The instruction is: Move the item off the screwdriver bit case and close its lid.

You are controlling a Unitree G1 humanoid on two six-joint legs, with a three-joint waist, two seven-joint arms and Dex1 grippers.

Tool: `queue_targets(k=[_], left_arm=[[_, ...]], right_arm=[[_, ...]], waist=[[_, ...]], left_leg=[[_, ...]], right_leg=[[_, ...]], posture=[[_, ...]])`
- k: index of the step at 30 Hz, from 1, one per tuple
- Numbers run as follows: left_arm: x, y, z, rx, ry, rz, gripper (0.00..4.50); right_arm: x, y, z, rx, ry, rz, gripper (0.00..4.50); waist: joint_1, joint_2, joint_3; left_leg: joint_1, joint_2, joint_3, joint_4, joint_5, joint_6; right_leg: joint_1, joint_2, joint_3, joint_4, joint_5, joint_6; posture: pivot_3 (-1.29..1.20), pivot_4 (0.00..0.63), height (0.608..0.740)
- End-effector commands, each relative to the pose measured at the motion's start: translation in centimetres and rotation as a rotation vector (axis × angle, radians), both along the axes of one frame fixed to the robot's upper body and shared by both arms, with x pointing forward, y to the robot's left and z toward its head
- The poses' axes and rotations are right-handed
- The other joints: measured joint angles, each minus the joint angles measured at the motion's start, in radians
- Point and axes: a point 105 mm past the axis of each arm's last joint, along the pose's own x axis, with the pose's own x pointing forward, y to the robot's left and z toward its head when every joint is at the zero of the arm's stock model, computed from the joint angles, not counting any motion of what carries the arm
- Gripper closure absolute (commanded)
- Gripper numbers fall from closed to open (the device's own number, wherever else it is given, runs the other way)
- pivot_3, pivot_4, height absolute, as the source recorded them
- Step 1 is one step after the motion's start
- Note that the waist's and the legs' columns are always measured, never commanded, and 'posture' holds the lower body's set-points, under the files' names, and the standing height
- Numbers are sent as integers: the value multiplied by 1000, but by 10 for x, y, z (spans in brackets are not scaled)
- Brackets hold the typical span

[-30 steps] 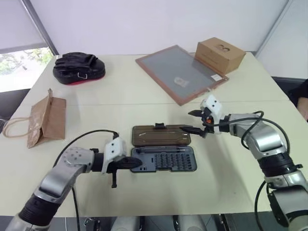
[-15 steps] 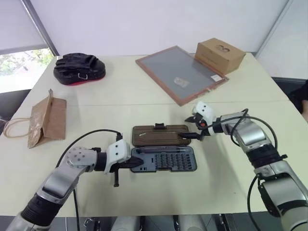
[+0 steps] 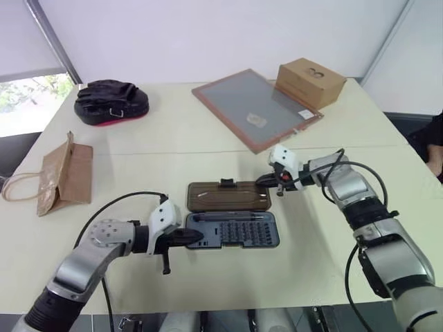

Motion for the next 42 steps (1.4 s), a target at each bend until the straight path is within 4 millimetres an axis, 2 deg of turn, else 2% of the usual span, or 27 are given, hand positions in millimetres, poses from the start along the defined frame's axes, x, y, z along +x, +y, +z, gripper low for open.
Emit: queue_targets(k=[1,4,7,8,14,19,23,26,31,33,35,36,38,42], left_arm=[[-4,6,-14,27,60,29,4500],[-6,6,-18,27,74,34,4500],[-7,5,-20,22,77,40,4500],[-6,5,-19,16,75,46,4500],[-3,3,-17,-12,70,51,4500],[0,1,-13,-23,54,50,4500],[3,-11,13,-193,40,49,4500],[-6,-18,34,-282,74,-7,4500],[-10,-18,71,-401,158,-49,4500],[12,-9,93,-472,118,24,4500],[31,0,105,-522,78,111,4500],[53,14,107,-529,20,224,4500],[84,38,101,-501,-58,394,4500],[105,52,72,-353,-135,475,4500]], right_arm=[[-7,3,-26,-53,37,28,4468],[-3,2,-21,-91,-47,50,4468],[2,2,-3,-108,-172,73,4468],[1,4,10,-68,-212,71,4468],[-20,12,51,32,-322,82,4468],[-36,16,66,49,-357,88,4468],[-44,15,57,-21,-380,125,4468],[-46,15,51,-49,-396,146,4468],[-44,13,49,-65,-421,153,4468],[-42,11,46,-85,-433,155,4468],[-41,10,46,-88,-435,156,4468],[-40,9,47,-86,-437,152,4468],[-39,9,50,-75,-443,140,4468],[-36,8,54,-75,-453,121,4468]], waist=[[0,0,-4],[0,0,-6],[0,1,-6],[0,1,-6],[6,2,-5],[4,2,-5],[5,2,-4],[5,1,-4],[7,1,-4],[8,1,-4],[9,1,-4],[9,1,-4],[10,1,-4],[6,1,-4]], left_leg=[[0,1,0,0,0,0],[1,3,0,0,0,0],[4,4,1,0,0,-1],[4,4,1,0,0,-1],[7,5,1,-4,0,-1],[7,5,2,-8,1,-3],[7,7,2,-11,2,-4],[-1,8,2,-10,3,-6],[-3,8,2,-11,4,-6],[-3,8,2,-11,4,-6],[-2,8,2,-11,4,-7],[-2,8,2,-11,4,-8],[-2,8,2,-11,7,-13],[-2,9,4,-12,8,-15]], right_leg=[[1,1,0,0,0,0],[1,3,1,0,1,-1],[3,4,1,-1,1,-2],[4,4,1,-1,1,-2],[7,4,2,-4,1,-2],[5,5,2,-4,1,-2],[3,5,2,-5,0,-4],[-7,6,2,-4,1,-5],[-9,6,2,-4,1,-6],[-8,6,2,-4,1,-6],[-8,7,2,-4,2,-6],[-8,7,2,-4,2,-6],[-8,8,2,-4,2,-6],[-9,9,3,-5,2,-7]], posture=[[0,150,740],[0,150,740],[0,150,740],[0,150,740],[0,150,740],[0,150,740],[0,150,740],[0,150,740],[0,150,740],[0,150,740],[0,150,740],[0,150,740],[0,150,740],[0,150,740]])
